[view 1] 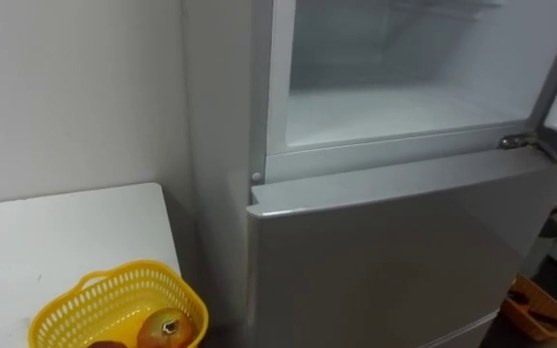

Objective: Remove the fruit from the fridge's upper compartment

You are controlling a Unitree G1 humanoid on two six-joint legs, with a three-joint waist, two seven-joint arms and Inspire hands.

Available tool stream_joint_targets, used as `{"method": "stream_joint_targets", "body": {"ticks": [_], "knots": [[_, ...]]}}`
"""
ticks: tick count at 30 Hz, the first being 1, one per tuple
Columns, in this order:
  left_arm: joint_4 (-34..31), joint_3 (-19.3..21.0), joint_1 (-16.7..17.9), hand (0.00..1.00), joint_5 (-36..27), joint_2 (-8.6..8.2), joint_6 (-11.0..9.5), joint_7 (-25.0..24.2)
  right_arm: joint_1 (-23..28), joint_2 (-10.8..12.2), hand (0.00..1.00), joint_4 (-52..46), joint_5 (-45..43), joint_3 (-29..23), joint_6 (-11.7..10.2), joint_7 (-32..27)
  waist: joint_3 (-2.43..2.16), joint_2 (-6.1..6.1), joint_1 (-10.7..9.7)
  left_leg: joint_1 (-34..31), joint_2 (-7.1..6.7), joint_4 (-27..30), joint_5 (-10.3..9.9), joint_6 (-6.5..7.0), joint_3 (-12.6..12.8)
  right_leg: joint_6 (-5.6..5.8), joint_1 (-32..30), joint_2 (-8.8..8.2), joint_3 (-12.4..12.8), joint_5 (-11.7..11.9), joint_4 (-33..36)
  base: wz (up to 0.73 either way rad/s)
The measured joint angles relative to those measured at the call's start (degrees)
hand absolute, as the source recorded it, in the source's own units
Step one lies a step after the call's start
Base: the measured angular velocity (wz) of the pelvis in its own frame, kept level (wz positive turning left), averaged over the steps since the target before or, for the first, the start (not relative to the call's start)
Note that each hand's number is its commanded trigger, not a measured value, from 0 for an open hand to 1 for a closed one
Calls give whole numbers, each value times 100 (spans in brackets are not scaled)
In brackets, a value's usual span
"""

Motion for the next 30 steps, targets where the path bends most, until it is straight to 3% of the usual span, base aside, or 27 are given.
{"method": "stream_joint_targets", "body": {"ticks": [12,20,22,30], "knots": [[6,-6,-14,0,-1,65,47,18,223,-1,0,-1,-400,389,365,1440,-13,-93,128,12,9,9,-1,-1,1,-14,3,4,-3,13,12,0],[58,-6,-58,0,-6,83,46,20,224,-1,0,-3,-655,679,471,1872,-9,-130,249,6,13,62,-7,-8,-69,-17,94,-1,-75,15,9,4],[137,-6,-89,0,-10,101,46,20,224,-3,0,-3,-803,772,471,1972,16,-171,281,1,19,75,-10,-11,-75,-19,116,0,-85,16,13,0],[314,-164,-127,0,-1,108,78,38,224,-15,0,-287,-1842,1090,481,2135,27,-193,417,2,29,103,-18,-15,-78,-25,117,-2,-49,19,99,0]]}}
